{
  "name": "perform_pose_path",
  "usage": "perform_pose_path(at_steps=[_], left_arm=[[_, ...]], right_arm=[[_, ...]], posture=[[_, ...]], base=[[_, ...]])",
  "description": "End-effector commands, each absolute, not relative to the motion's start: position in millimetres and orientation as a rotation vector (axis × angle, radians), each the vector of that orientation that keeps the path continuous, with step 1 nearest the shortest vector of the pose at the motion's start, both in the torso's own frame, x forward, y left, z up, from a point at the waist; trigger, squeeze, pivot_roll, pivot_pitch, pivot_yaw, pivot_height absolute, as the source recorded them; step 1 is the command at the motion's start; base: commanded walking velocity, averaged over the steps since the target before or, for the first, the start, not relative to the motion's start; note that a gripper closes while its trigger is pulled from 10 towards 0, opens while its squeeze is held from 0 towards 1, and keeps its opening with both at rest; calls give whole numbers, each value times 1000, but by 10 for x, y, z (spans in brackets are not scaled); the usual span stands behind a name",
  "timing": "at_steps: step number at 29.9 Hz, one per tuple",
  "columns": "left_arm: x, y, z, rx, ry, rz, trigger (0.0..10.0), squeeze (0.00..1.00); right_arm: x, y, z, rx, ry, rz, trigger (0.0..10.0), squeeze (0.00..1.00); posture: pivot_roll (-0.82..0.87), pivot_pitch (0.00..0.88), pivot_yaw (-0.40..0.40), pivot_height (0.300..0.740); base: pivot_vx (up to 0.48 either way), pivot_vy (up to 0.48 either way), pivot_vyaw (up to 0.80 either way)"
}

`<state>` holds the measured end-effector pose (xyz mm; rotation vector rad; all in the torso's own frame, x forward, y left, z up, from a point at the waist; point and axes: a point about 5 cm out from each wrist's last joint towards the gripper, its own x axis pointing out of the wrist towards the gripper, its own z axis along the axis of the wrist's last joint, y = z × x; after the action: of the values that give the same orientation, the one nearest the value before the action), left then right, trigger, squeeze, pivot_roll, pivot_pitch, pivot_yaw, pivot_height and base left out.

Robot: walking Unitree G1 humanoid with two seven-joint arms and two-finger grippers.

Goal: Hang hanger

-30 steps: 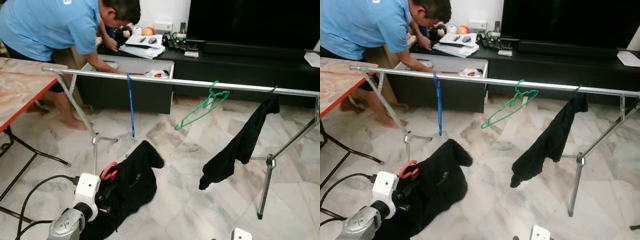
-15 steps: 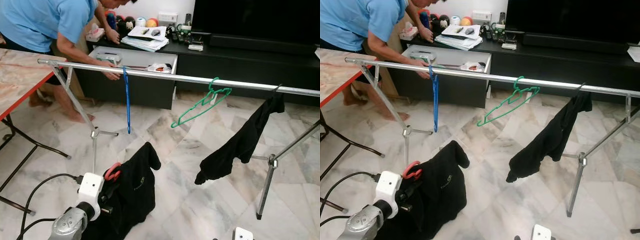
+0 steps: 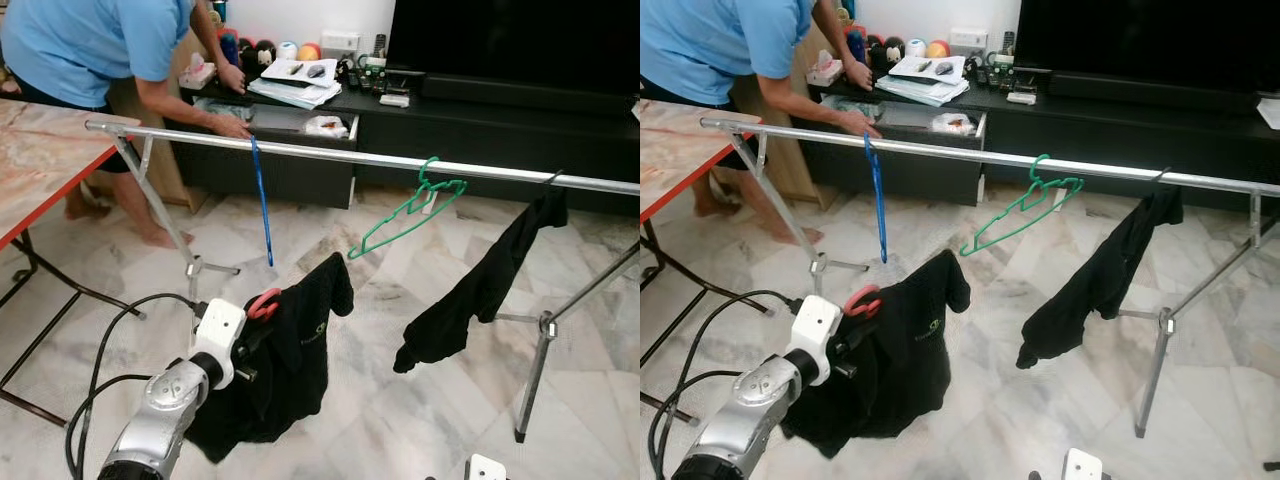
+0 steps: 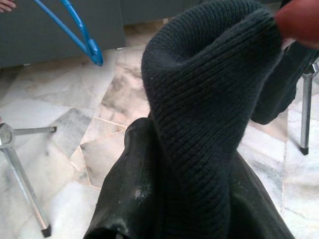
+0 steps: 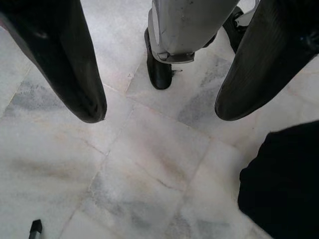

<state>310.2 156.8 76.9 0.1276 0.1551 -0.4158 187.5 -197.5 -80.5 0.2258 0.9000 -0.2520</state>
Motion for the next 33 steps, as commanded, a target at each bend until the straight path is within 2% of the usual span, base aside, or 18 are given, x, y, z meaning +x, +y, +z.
perform_pose_path(at_steps=[1,12,24,33], left_arm=[[3145,1589,825,150,125,-390,10000,0],[3302,1736,853,203,138,-211,10000,0],[3326,1821,837,226,142,-141,10000,0],[3246,1746,757,195,158,-260,10000,0]], right_arm=[[1840,-1967,-825,224,916,-256,10000,0],[1847,-1958,-823,223,918,-246,10000,0],[1848,-1964,-823,215,921,-244,10000,0],[1849,-1969,-822,208,923,-242,10000,0]], posture=[[-70,120,12,740],[-71,117,14,740],[-69,118,11,740],[-65,118,7,740]], base=[[0,0,0],[0,0,0],[0,0,0],[0,0,0]])
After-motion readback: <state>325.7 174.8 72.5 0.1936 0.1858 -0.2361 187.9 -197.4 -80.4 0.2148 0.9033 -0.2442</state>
